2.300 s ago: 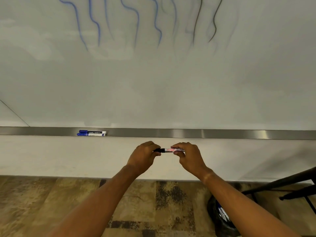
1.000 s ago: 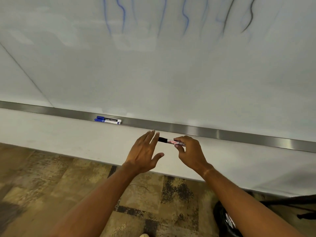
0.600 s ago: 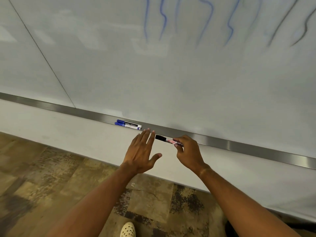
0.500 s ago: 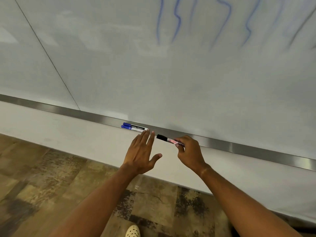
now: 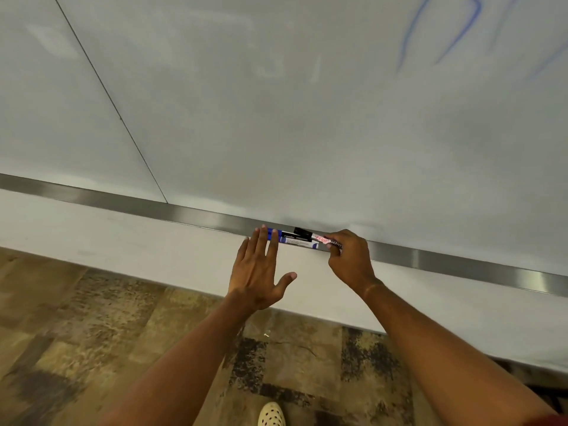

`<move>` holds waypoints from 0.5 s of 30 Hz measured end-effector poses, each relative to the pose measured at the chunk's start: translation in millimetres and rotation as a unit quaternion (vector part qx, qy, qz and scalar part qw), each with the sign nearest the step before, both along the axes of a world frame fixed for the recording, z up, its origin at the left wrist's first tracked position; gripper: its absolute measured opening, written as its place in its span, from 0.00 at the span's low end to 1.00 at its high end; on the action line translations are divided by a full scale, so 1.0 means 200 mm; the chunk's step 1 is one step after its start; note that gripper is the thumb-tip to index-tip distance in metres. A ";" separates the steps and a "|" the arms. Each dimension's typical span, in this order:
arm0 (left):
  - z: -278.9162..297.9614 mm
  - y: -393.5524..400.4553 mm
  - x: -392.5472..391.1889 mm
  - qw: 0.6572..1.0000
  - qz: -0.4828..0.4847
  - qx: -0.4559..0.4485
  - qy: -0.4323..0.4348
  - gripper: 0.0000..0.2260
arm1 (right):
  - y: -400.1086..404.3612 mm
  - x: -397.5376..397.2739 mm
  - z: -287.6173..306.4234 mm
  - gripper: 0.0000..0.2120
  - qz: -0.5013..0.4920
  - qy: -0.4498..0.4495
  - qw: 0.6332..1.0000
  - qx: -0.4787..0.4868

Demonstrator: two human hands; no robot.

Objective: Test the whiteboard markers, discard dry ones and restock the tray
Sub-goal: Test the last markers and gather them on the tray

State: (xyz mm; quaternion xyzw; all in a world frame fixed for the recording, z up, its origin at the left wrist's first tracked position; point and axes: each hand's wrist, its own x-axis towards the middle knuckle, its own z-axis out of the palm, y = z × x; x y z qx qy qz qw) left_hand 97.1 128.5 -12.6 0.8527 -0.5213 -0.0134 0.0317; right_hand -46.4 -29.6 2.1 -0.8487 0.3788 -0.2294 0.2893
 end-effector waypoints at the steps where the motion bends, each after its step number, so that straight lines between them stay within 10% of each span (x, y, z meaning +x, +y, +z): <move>1: -0.01 0.00 0.02 1.000 0.000 0.001 0.002 0.42 | 0.00 0.03 0.00 0.13 0.000 0.003 1.000 0.000; 15: -0.12 -0.05 0.19 0.999 0.010 -0.002 0.031 0.42 | -0.06 0.39 -0.09 0.14 0.027 0.068 0.995 -0.068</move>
